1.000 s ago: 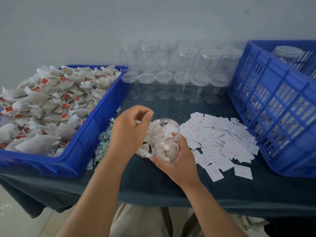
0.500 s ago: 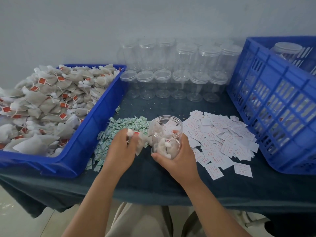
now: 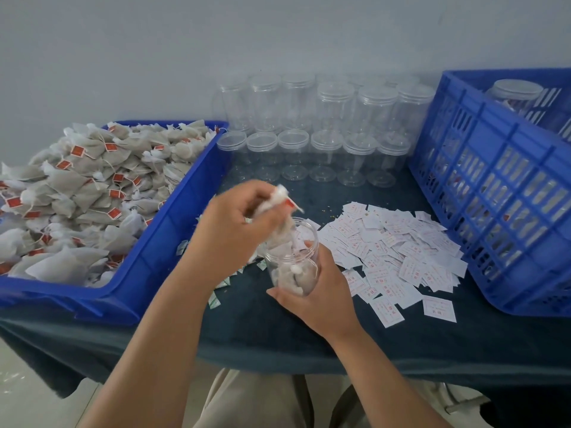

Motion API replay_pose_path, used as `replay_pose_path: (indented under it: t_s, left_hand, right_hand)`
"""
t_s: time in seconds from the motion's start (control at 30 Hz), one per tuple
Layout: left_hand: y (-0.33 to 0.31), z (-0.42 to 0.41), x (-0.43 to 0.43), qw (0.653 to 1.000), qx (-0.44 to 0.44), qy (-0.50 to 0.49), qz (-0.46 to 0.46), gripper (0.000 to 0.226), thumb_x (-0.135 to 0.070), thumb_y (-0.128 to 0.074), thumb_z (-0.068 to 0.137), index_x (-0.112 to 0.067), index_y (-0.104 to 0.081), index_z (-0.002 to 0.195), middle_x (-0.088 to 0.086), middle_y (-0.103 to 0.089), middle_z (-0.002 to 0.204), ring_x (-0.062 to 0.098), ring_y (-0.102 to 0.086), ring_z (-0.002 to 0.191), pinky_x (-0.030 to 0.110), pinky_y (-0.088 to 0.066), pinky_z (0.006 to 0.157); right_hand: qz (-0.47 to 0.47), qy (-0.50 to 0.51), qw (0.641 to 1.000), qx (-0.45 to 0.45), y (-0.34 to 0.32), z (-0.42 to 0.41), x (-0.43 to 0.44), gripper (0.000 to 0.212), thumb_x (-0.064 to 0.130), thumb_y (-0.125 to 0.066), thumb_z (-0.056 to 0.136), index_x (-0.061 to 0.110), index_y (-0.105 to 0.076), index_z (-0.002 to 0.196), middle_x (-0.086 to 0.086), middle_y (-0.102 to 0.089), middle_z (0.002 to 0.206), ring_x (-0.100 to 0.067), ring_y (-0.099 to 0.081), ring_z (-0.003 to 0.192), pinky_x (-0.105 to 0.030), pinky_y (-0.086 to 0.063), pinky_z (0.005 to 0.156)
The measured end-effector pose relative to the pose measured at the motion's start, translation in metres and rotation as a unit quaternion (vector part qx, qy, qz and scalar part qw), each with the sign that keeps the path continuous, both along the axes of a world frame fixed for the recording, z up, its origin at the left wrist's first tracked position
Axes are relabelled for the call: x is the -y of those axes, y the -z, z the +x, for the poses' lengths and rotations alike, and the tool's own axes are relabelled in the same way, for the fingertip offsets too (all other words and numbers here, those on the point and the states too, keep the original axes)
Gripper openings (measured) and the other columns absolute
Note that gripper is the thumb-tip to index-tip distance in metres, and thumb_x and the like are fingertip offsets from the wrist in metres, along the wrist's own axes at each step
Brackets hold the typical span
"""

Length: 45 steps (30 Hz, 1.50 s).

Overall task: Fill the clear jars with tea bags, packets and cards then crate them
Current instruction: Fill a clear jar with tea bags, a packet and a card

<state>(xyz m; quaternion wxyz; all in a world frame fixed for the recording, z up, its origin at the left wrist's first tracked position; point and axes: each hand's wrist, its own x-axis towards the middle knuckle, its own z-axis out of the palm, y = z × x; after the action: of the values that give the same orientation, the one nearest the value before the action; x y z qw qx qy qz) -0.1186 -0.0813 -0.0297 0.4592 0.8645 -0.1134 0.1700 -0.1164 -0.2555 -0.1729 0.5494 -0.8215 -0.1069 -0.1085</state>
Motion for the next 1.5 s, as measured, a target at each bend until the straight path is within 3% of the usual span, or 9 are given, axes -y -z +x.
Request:
replay_pose_path:
  t_s: [0.13,0.33,0.53,0.67,0.77,0.93,1.13,1.33,1.5]
  left_hand:
    - [0.004,0.008,0.007,0.978,-0.087,0.04,0.185,0.022,-0.053,-0.078,0.083,-0.043,-0.071,0.101,-0.024,-0.069,0.098,-0.003,-0.058,0.105,0.024,-0.047,0.091]
    - [0.035,0.021,-0.001,0.993,-0.043,-0.105,-0.021,0.006,-0.035,-0.071,0.097,-0.039,-0.074,0.093,-0.022,-0.073,0.09,-0.003,-0.067,0.085,0.01,-0.049,0.068]
    - [0.109,0.041,-0.027,0.926,-0.195,-0.147,0.286,0.049,-0.034,-0.074,0.093,-0.02,-0.064,0.138,0.005,-0.063,0.133,0.027,-0.061,0.119,0.042,-0.051,0.099]
    - [0.124,0.046,-0.034,0.944,-0.083,-0.188,0.259,0.013,-0.024,-0.069,0.099,-0.018,-0.079,0.106,0.004,-0.073,0.102,0.025,-0.066,0.095,0.038,-0.051,0.079]
    - [0.117,0.049,-0.039,0.955,-0.073,-0.241,0.16,0.02,-0.028,-0.063,0.101,-0.031,-0.068,0.082,-0.014,-0.067,0.083,0.004,-0.061,0.076,0.024,-0.042,0.061]
    - [0.097,0.044,-0.039,0.954,-0.153,-0.259,-0.013,0.015,-0.045,-0.057,0.101,-0.032,-0.057,0.094,-0.008,-0.067,0.095,0.01,-0.068,0.079,0.034,-0.051,0.062]
    - [0.033,0.018,-0.012,0.969,-0.042,-0.182,-0.16,0.026,-0.06,-0.077,0.079,-0.042,-0.068,0.096,-0.023,-0.07,0.094,-0.007,-0.064,0.076,0.011,-0.046,0.055]
    - [0.0,0.006,0.011,0.999,0.008,-0.041,-0.031,0.028,-0.028,-0.083,0.088,-0.044,-0.069,0.106,-0.026,-0.071,0.099,-0.004,-0.067,0.083,0.008,-0.046,0.064]
    - [0.01,0.007,0.013,0.996,-0.062,0.025,0.061,0.022,-0.054,-0.068,0.094,-0.045,-0.073,0.113,-0.035,-0.071,0.108,-0.013,-0.065,0.106,0.018,-0.048,0.087]
  right_hand:
    - [0.013,-0.015,1.0,0.0,-0.001,0.0,0.001,0.083,0.072,-0.092,0.06,0.052,-0.048,0.127,0.026,-0.066,0.122,-0.003,-0.069,0.109,-0.022,-0.059,0.084]
    - [0.003,0.015,1.0,-0.001,0.0,0.0,0.001,0.087,0.075,-0.089,0.056,0.048,-0.047,0.127,0.032,-0.062,0.12,0.006,-0.064,0.106,-0.005,-0.047,0.08]
    - [0.059,0.074,0.995,0.006,0.001,0.003,0.002,0.079,0.065,-0.092,0.059,0.048,-0.047,0.122,0.028,-0.066,0.117,0.004,-0.066,0.105,-0.011,-0.05,0.08]
    - [0.108,0.094,0.99,0.001,0.0,0.005,0.003,0.079,0.06,-0.095,0.06,0.046,-0.051,0.124,0.027,-0.069,0.118,0.002,-0.068,0.11,-0.025,-0.057,0.089]
    - [0.147,0.11,0.983,0.007,-0.003,0.005,0.003,0.081,0.062,-0.092,0.061,0.041,-0.053,0.128,0.027,-0.069,0.119,0.002,-0.068,0.112,-0.019,-0.054,0.091]
    - [0.149,0.103,0.983,-0.007,-0.003,0.006,0.004,0.076,0.062,-0.091,0.062,0.04,-0.054,0.124,0.03,-0.068,0.117,0.005,-0.068,0.109,-0.011,-0.05,0.087]
    - [0.051,0.055,0.997,-0.018,0.001,0.005,0.0,0.087,0.062,-0.095,0.058,0.042,-0.051,0.13,0.024,-0.069,0.116,0.0,-0.068,0.107,-0.022,-0.057,0.083]
    - [0.025,0.043,0.999,0.012,0.001,0.0,-0.001,0.095,0.067,-0.092,0.057,0.038,-0.049,0.137,0.021,-0.069,0.118,-0.003,-0.068,0.11,-0.031,-0.06,0.089]
    - [0.03,0.05,0.998,0.016,-0.002,0.001,0.001,0.082,0.062,-0.093,0.06,0.053,-0.046,0.126,0.025,-0.065,0.12,-0.002,-0.067,0.109,-0.033,-0.061,0.085]
